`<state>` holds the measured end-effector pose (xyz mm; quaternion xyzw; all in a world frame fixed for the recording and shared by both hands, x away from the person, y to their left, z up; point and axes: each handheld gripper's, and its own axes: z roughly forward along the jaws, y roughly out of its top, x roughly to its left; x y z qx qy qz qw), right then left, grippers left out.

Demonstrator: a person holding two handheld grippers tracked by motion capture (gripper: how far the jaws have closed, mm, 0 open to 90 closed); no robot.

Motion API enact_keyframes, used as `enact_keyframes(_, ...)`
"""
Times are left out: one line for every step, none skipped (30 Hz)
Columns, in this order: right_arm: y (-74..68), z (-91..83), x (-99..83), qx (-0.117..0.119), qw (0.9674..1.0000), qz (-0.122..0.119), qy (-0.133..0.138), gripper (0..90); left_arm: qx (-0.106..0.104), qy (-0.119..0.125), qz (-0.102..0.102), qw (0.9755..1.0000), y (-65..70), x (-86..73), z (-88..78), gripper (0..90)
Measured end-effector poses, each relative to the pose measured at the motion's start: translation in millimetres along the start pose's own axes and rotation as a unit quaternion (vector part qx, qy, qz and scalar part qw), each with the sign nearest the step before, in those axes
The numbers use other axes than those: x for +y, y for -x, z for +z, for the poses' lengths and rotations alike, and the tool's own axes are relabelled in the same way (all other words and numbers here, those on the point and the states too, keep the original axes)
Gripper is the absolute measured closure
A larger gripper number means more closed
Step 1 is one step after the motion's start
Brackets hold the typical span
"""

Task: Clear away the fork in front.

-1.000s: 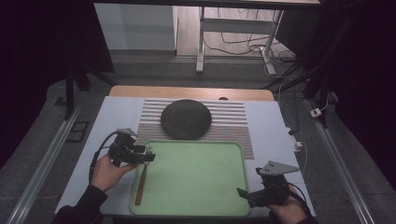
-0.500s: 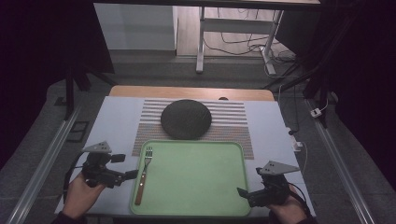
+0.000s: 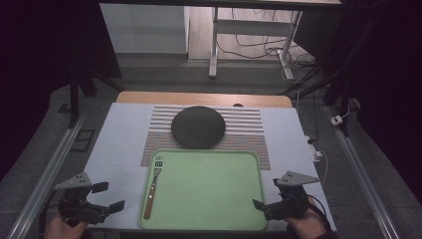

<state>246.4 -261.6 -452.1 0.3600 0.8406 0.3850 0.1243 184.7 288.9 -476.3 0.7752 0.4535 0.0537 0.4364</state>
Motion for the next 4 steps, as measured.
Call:
enact_keyframes(-0.1, 0.2, -0.1, -0.001, 1.0000, 0.000, -0.001, 0.0, 0.004, -0.002, 0.001, 1.0000, 0.8, -0.5, -0.2, 0.0)
enact_keyframes(-0.1, 0.3, 0.0, -0.001, 1.0000, 0.000, -0.002, 0.0, 0.008, -0.002, 0.001, 1.0000, 1.2, -0.6, -0.1, 0.0)
enact_keyframes(-0.1, 0.2, 0.0, -0.001, 1.0000, 0.000, -0.001, 0.0, 0.009, -0.002, 0.000, 1.0000, 1.2, -0.2, 0.0, 0.0)
enact_keyframes(0.2, 0.6, -0.2, -0.002, 1.0000, 0.000, -0.002, 0.0, 0.008, -0.002, -0.001, 1.0000, 1.0, 0.2, 0.2, 0.0)
